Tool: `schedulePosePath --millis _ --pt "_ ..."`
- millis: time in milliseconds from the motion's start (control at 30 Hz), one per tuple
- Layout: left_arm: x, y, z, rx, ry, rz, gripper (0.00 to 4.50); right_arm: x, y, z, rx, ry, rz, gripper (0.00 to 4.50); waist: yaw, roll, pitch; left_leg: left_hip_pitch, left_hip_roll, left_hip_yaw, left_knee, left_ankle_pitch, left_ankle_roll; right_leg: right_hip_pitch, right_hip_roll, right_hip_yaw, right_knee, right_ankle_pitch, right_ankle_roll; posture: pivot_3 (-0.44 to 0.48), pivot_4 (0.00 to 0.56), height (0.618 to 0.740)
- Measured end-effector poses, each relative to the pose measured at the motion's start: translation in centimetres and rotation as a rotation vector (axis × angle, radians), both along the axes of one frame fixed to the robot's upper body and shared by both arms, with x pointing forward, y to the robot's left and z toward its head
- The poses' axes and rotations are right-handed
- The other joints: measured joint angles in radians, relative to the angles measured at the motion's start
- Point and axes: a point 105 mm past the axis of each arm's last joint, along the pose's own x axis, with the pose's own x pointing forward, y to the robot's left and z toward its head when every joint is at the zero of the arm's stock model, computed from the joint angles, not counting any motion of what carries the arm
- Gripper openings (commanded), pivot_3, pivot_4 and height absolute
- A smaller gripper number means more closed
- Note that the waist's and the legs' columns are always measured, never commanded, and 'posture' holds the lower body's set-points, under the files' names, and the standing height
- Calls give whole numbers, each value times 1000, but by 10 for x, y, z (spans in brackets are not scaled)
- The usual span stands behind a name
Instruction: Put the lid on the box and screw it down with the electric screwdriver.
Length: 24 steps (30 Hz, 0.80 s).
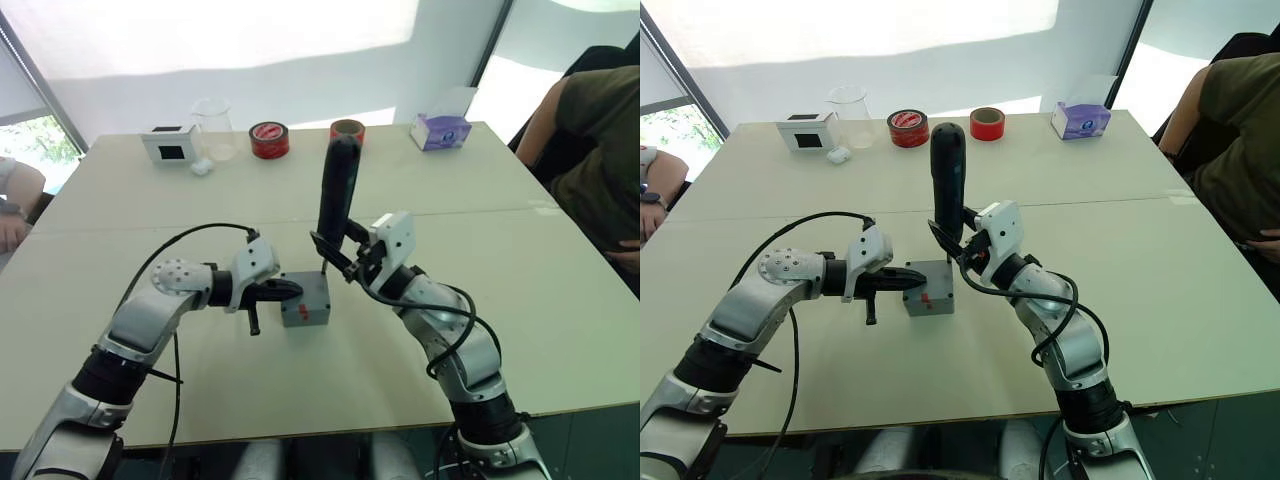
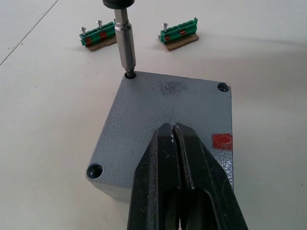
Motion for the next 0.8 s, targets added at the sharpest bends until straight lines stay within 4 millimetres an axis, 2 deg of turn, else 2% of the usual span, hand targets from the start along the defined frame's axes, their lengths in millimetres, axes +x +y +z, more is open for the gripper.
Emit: schedulePosePath --millis 200,300,400,433,500,533,633,800 --pt "-5 -11 3 7 17 -7 0 -1 -3 14 -27 2 21 1837 1 1 2 -6 0 0 0 0 0 -4 0 0 -1 0 0 0 150 740" --pt "-5 -13 8 1 11 -11 0 2 -12 28 -27 45 33 1837 3 2 5 -18 0 -1 2 1 -1 -12 0 0 1 1 -1 0 150 740" --pt "-4 -15 11 -38 30 -10 0 15 -30 63 69 72 -18 1837 2 6 13 -26 -1 -1 4 2 -2 -20 0 -1 2 4 1 0 150 740" --pt "-3 -14 13 -67 48 -7 0 22 -49 96 140 44 -83 1837 3 7 14 -34 -1 -1 6 3 -4 -28 0 -1 5 5 2 0 150 740" --pt "-2 -11 13 -82 60 -1 0 25 -69 122 187 18 -144 1837 4 7 14 -35 -1 -1 5 3 -4 -29 1 -1 5 5 2 0 150 740" --pt "0 -8 14 -99 72 8 0 27 -79 131 194 66 -148 1837 0 8 15 -34 -1 0 4 3 -4 -29 1 -1 4 5 2 0 150 740" --pt "5 1 17 -134 88 40 0 33 -107 131 182 232 -189 1837 -1 7 18 -35 -1 0 2 3 -4 -30 1 -2 3 5 2 0 150 740" --pt "4 10 33 -216 107 29 0 33 -153 116 73 478 -313 1837 -1 10 27 -41 -1 1 3 3 -3 -36 0 -2 3 5 2 0 150 740"
